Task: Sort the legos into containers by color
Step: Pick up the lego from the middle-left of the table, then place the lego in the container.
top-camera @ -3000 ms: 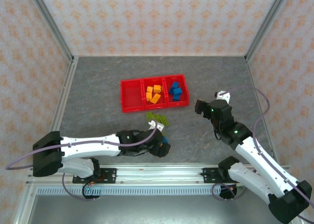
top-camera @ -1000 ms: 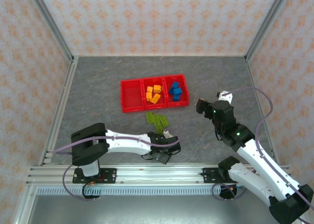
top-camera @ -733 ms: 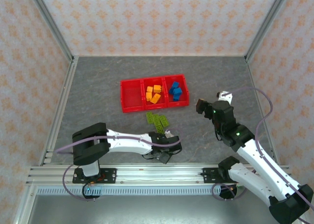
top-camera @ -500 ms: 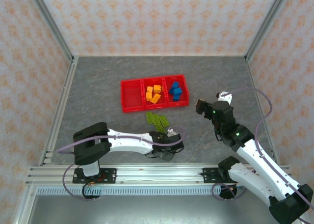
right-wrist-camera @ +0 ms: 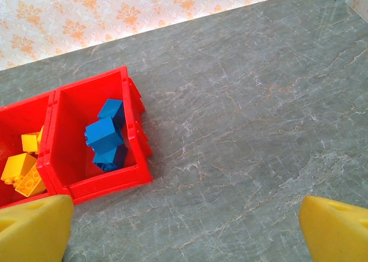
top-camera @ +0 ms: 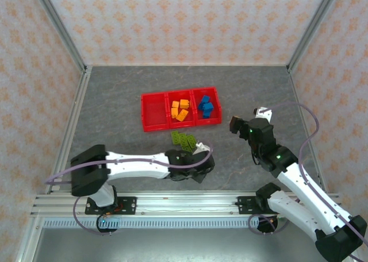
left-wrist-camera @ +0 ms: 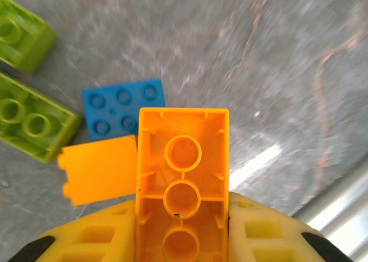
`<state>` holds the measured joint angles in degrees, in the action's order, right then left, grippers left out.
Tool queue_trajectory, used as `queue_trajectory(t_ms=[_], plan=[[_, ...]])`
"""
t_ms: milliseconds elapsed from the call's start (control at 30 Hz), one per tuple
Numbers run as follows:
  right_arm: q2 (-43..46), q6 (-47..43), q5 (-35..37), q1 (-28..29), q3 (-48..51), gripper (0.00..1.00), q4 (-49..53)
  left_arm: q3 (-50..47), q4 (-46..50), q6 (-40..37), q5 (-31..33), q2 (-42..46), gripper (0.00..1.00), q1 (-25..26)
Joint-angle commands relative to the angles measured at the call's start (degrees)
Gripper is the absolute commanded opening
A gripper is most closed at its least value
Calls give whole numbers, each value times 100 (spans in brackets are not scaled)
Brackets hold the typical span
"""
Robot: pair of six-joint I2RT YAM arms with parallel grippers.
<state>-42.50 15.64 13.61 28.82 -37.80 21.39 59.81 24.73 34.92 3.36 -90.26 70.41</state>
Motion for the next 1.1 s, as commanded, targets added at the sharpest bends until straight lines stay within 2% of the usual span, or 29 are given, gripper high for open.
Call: queue_trajectory(t_ms=[0,133,267,367,500,767,933,1067], plan=[[60,18,195,-25,9,100,-62,-83,15,210,619,653,30,-28],[65,31,190,-25,16,100,-67,10,214,227,979,1154,30,-421],[58,45,55,-25,69,100,-90,279,585,167,1329,1260,29,-1492],[58,45,41,-25,46,100,-37,567,467,-335,1174,1080,28,-2286],[58,55,27,-25,56,100,-21,1172,392,-837,867,475,28,-2998],[17,102,-68,-24,76,100,42,2695,670,-1309,364,-1261,30,-3513],[-21,135,-256,-25,53,100,191,3219,708,-1408,221,-2030,30,-3690],[-127,168,-456,-25,-48,100,290,3359,644,-1427,216,-2268,31,-3804]])
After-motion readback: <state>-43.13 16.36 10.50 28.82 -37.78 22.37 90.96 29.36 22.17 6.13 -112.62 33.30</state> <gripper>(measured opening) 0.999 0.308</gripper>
